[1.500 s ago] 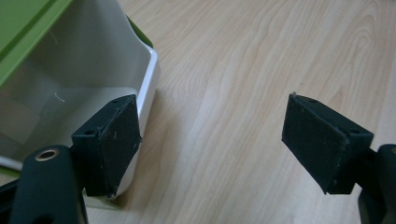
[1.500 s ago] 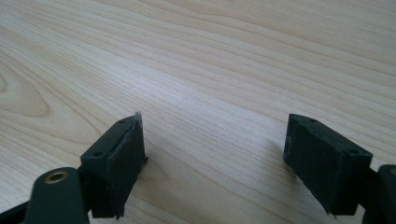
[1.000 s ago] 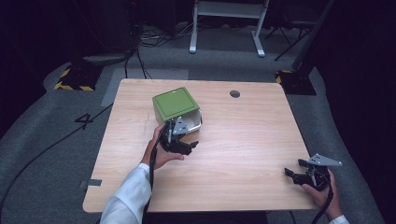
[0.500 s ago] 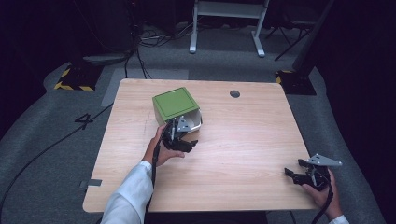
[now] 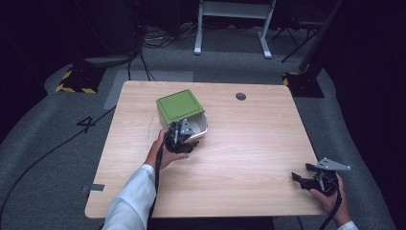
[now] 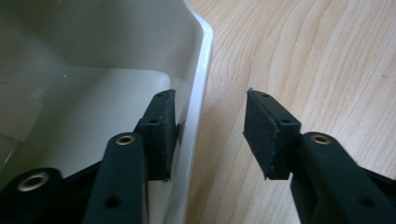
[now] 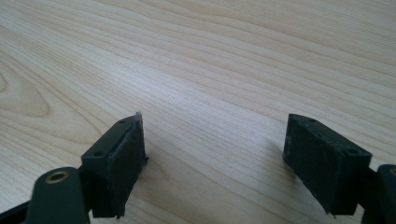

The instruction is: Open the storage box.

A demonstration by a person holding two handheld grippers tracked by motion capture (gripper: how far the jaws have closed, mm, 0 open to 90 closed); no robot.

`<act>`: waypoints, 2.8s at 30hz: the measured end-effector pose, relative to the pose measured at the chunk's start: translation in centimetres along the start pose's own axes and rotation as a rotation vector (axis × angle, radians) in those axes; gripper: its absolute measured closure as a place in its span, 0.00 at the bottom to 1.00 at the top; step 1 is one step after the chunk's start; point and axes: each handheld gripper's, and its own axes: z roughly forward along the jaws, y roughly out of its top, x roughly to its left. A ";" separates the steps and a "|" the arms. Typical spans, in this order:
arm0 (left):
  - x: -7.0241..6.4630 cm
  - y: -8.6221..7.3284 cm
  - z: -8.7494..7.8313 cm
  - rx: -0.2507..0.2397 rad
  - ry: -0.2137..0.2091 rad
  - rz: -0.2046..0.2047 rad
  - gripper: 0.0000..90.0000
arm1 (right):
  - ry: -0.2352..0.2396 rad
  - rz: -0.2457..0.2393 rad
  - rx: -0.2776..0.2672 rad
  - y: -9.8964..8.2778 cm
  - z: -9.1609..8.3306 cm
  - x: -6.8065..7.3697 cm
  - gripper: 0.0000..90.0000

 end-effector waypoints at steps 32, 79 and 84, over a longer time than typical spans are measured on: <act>-4.5 0.3 -0.8 0.033 -0.157 0.075 0.85 | 0.002 0.001 0.000 0.0 0.0 0.0 0.24; -6.2 2.0 -4.6 -0.066 -0.163 0.115 0.60 | -0.002 -0.003 0.000 0.0 0.0 0.0 0.23; -6.2 2.2 -5.4 -0.078 -0.141 0.130 0.59 | -0.001 -0.002 0.000 0.0 0.0 0.0 0.23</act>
